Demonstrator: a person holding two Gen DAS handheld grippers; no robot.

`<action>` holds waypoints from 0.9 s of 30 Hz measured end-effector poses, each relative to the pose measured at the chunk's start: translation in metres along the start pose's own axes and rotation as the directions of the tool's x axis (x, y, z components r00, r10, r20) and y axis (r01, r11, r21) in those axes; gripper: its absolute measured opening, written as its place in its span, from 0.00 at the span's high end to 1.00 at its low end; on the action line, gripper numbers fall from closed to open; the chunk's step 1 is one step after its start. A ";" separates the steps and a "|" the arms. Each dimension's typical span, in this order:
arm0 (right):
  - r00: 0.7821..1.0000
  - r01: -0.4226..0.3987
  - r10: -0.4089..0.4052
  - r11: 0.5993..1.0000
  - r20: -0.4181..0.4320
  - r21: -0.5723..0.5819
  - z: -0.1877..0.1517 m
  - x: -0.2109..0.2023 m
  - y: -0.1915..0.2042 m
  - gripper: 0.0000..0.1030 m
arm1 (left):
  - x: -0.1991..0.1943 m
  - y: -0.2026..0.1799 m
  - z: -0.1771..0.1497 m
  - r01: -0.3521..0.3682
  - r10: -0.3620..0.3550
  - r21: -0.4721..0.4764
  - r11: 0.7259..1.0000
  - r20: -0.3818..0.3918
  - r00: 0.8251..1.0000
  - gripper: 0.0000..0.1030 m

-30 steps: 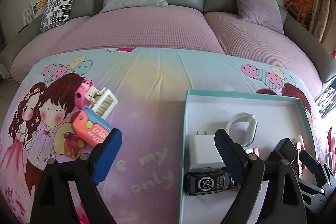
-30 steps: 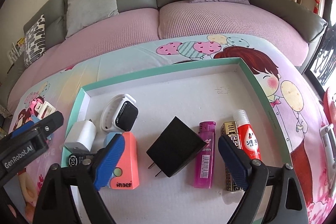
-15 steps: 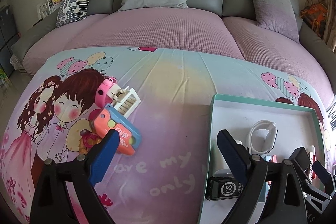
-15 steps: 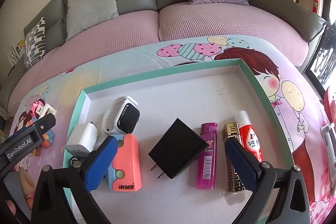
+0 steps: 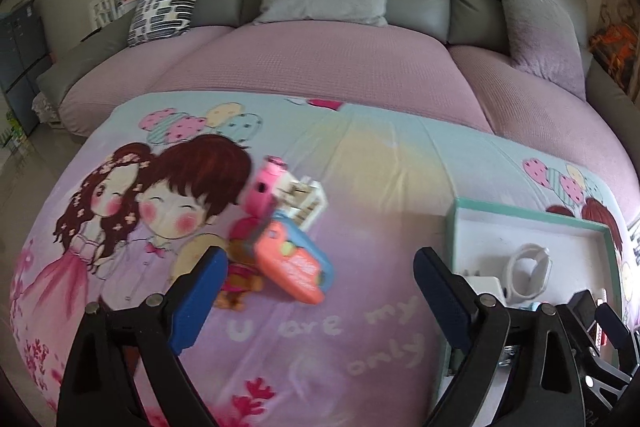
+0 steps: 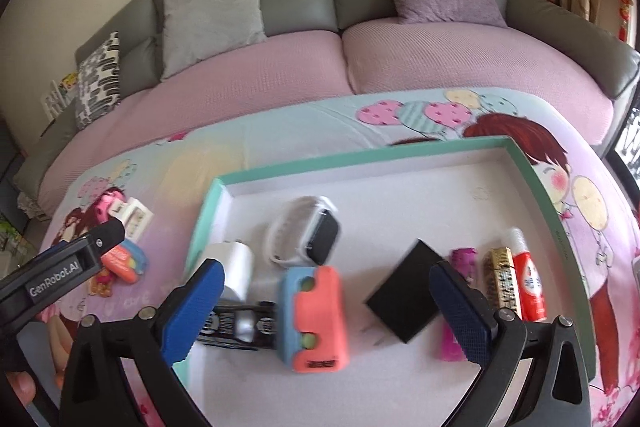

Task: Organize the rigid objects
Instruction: 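Withdraw both open tools from the tray toward the remaining items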

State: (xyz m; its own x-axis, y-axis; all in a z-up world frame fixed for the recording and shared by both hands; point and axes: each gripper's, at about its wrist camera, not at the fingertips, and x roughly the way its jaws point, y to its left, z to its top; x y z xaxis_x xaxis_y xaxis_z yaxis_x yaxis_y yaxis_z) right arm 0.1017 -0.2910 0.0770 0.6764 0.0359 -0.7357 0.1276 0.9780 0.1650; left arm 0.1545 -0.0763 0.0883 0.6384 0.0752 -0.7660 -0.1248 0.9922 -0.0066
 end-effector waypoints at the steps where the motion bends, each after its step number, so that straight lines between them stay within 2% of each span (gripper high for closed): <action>1: 1.000 -0.016 0.017 1.000 0.009 -0.010 0.000 -0.001 0.007 0.00 | -0.001 0.009 0.001 -0.012 0.012 -0.017 1.000 0.005 1.000 0.08; 5: 0.996 -0.083 0.084 0.996 0.015 -0.036 -0.001 0.002 0.032 0.00 | -0.003 0.055 0.004 -0.074 0.076 -0.117 0.990 0.006 0.997 0.09; 9: 0.993 -0.118 0.119 0.990 0.011 -0.071 -0.005 0.006 0.057 0.00 | 0.003 0.091 0.001 -0.099 0.096 -0.196 0.976 -0.021 0.995 0.08; 18: 0.974 -0.227 0.224 0.961 -0.040 -0.159 -0.014 0.028 0.121 0.00 | 0.029 0.131 -0.011 -0.084 0.059 -0.286 0.955 -0.096 0.994 0.09; 20: 0.972 -0.234 0.226 0.955 -0.062 -0.183 -0.017 0.035 0.135 0.00 | 0.036 0.137 -0.014 -0.083 0.050 -0.304 0.949 -0.115 0.992 0.09; 24: 0.965 -0.258 0.239 0.940 -0.107 -0.225 -0.017 0.052 0.160 0.06 | 0.045 0.146 -0.019 -0.072 0.027 -0.337 0.939 -0.138 0.990 0.09; 27: 0.960 -0.273 0.246 0.931 -0.135 -0.242 -0.017 0.066 0.172 0.17 | 0.049 0.151 -0.023 -0.060 0.006 -0.362 0.930 -0.147 0.989 0.09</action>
State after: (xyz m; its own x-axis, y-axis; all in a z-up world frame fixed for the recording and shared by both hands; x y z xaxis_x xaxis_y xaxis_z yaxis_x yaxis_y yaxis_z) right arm 0.1558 -0.1168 0.0462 0.5824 0.3030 -0.7543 -0.2411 0.9506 0.1956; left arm 0.1499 0.0755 0.0349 0.5192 0.0660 -0.8521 -0.4292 0.8823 -0.1932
